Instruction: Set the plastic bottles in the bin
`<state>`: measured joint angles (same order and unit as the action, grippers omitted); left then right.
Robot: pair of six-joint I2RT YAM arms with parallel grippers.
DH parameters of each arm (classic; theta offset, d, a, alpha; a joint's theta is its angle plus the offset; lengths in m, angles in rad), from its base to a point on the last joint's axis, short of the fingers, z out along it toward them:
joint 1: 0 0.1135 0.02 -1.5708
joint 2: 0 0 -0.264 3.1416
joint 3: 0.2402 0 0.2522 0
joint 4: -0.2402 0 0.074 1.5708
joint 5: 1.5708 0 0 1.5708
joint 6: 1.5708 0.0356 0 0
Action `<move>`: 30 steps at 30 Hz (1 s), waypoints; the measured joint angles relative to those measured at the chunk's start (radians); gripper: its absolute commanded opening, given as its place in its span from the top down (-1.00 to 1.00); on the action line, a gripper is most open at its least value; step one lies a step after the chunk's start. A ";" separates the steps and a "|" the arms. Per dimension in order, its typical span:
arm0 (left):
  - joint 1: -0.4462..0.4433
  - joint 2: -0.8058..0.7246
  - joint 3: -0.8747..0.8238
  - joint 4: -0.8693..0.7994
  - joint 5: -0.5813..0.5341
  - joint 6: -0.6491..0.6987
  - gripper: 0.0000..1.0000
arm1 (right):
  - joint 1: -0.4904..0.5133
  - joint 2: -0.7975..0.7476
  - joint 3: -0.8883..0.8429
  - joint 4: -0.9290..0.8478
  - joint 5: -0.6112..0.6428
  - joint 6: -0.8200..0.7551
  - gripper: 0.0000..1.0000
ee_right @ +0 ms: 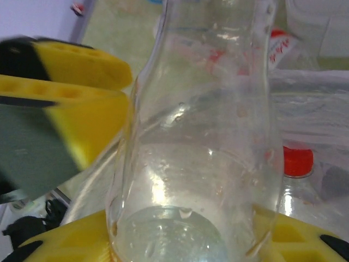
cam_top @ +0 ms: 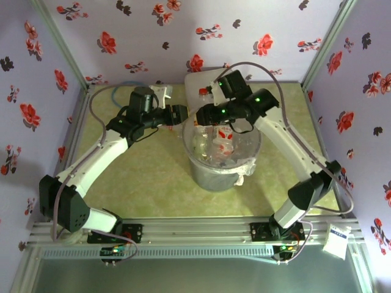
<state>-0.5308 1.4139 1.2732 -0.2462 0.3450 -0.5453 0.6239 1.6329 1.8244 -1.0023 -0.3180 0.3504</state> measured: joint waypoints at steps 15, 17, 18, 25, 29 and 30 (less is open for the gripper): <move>0.011 0.000 0.000 0.000 0.000 0.000 -0.09 | -0.003 -0.004 0.066 -0.068 0.059 0.008 -0.65; 0.015 0.000 0.000 0.000 0.000 0.000 -0.09 | -0.007 -0.024 0.093 -0.071 0.101 0.008 -0.62; 0.017 0.000 -0.001 0.001 0.000 0.000 -0.09 | -0.007 -0.033 0.102 -0.071 0.121 0.008 -0.59; 0.045 -0.005 -0.030 0.004 0.000 -0.008 -0.09 | -0.011 -0.035 0.112 -0.023 0.176 0.026 -0.22; 0.080 -0.033 -0.073 0.002 -0.021 -0.035 -0.18 | -0.011 -0.006 0.061 0.030 0.216 0.035 -0.06; 0.091 -0.041 -0.085 0.000 -0.031 -0.046 -0.20 | -0.011 -0.008 0.031 0.043 0.223 0.040 -0.04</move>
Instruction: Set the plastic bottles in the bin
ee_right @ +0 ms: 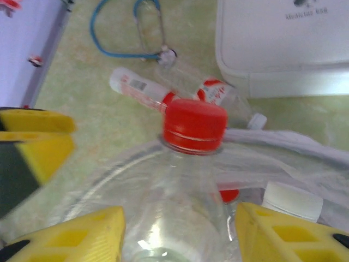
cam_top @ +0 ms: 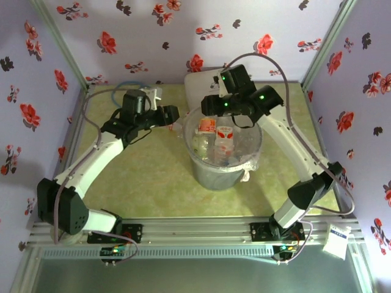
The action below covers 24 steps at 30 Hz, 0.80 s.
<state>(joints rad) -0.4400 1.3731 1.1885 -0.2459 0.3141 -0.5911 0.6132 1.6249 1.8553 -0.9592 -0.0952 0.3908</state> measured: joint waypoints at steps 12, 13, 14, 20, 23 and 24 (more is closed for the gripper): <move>0.089 0.026 -0.143 0.080 -0.105 -0.192 -0.57 | -0.004 -0.182 -0.219 0.175 0.010 0.080 -0.41; 0.090 0.044 -0.152 0.099 -0.114 -0.217 -0.64 | -0.006 -0.196 -0.219 0.178 0.013 0.081 -0.50; 0.092 0.062 -0.163 0.119 -0.125 -0.239 -0.70 | -0.008 -0.213 -0.218 0.179 0.015 0.082 -0.57; 0.098 0.186 -0.196 0.201 -0.167 -0.349 -0.84 | -0.080 -0.321 -0.233 0.201 0.030 0.093 -0.68; 0.098 0.254 -0.195 0.239 -0.177 -0.392 -0.84 | -0.135 -0.396 -0.303 0.226 0.029 0.116 -0.68; 0.098 0.274 -0.195 0.250 -0.180 -0.403 -0.84 | -0.151 -0.418 -0.330 0.230 0.029 0.121 -0.68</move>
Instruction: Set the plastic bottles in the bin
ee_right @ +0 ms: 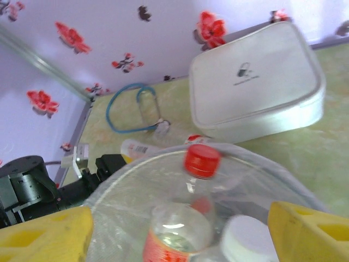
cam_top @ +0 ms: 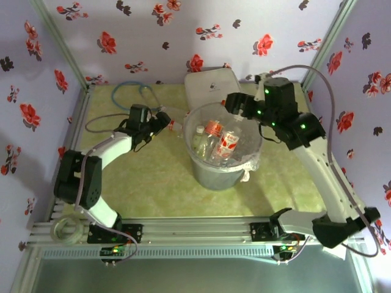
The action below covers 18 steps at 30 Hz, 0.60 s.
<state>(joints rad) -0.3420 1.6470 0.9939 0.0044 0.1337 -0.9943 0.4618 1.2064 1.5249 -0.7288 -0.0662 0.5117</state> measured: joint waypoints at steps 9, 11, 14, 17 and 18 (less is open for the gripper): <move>0.000 0.172 0.051 0.071 -0.012 -0.063 -0.85 | -0.092 -0.089 -0.166 -0.002 -0.002 0.044 -0.68; 0.000 0.195 0.072 0.079 -0.015 -0.069 -0.85 | -0.096 -0.089 -0.174 -0.002 -0.004 0.047 -0.69; -0.001 0.213 0.091 0.094 -0.020 -0.074 -0.85 | -0.098 -0.089 -0.180 -0.001 -0.005 0.047 -0.68; -0.001 0.228 0.097 0.103 -0.038 -0.082 -0.82 | -0.101 -0.089 -0.185 0.000 -0.010 0.048 -0.69; -0.001 0.234 0.097 0.107 -0.045 -0.086 -0.81 | -0.102 -0.089 -0.186 0.000 -0.012 0.048 -0.69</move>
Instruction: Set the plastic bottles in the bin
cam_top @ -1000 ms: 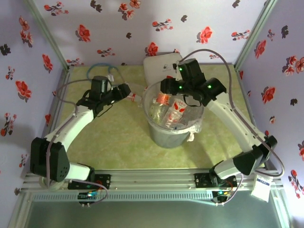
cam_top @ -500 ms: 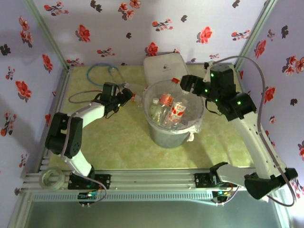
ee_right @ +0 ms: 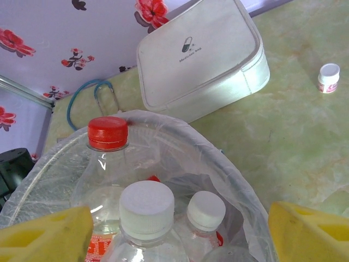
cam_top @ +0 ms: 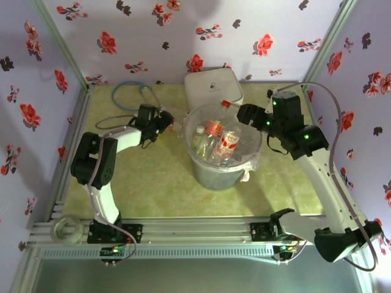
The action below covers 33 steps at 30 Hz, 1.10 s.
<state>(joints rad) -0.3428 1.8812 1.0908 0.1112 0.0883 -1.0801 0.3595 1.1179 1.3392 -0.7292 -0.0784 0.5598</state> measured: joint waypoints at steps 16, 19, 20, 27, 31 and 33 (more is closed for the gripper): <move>0.012 0.126 0.077 0.075 -0.063 -0.075 -0.15 | -0.002 0.000 -0.033 0.008 -0.007 0.002 -0.69; 0.015 0.129 0.077 0.095 -0.064 -0.074 -0.05 | -0.002 -0.001 -0.034 0.008 -0.007 0.002 -0.69; 0.015 0.129 0.077 0.097 -0.063 -0.073 -0.04 | -0.002 -0.002 -0.034 0.008 -0.007 0.002 -0.69; 0.021 0.111 0.060 0.098 -0.064 -0.058 0.01 | -0.002 -0.012 -0.034 0.021 -0.007 0.002 -0.69; 0.034 0.043 0.029 0.097 -0.067 -0.029 0.00 | -0.005 -0.029 -0.034 0.024 -0.007 0.001 -0.69; 0.037 -0.003 0.028 0.097 -0.070 0.010 0.00 | -0.009 -0.036 -0.035 0.026 -0.007 0.001 -0.69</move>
<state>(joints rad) -0.3058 1.8786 1.1187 0.2081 0.0181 -1.0702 0.3508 1.0821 1.3045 -0.7036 -0.0853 0.5610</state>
